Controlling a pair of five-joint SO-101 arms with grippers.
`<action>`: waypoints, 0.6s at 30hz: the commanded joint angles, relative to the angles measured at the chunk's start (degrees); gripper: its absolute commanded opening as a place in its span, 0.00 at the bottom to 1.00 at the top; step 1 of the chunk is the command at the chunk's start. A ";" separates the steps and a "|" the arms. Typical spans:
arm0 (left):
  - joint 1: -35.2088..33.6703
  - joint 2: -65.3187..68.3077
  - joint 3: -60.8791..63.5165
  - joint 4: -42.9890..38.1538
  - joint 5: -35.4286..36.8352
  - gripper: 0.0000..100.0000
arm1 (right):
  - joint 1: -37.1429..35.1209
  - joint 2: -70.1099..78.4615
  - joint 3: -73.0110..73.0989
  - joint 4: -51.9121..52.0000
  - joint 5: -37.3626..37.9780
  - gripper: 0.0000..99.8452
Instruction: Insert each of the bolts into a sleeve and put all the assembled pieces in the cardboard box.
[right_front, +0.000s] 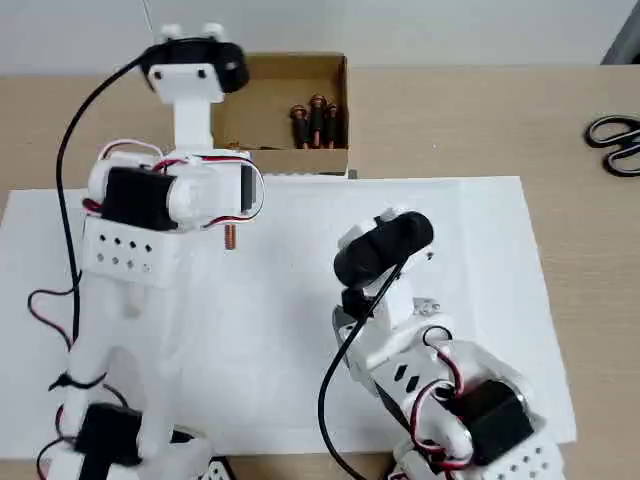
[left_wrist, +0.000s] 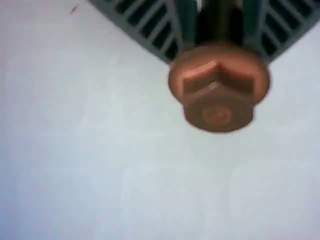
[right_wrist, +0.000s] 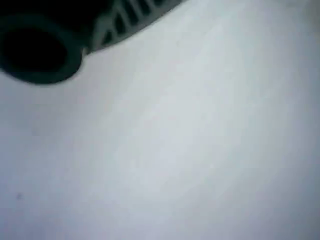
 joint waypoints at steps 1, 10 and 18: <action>1.58 -5.80 4.00 -7.30 7.74 0.01 | -0.40 -1.27 2.11 -7.16 3.69 0.00; 9.41 -16.79 20.97 -25.49 17.32 0.01 | -4.88 -1.19 9.05 -14.99 5.98 0.00; 10.29 -26.29 35.21 -35.69 18.02 0.01 | -4.44 -1.27 11.96 -17.89 5.98 0.00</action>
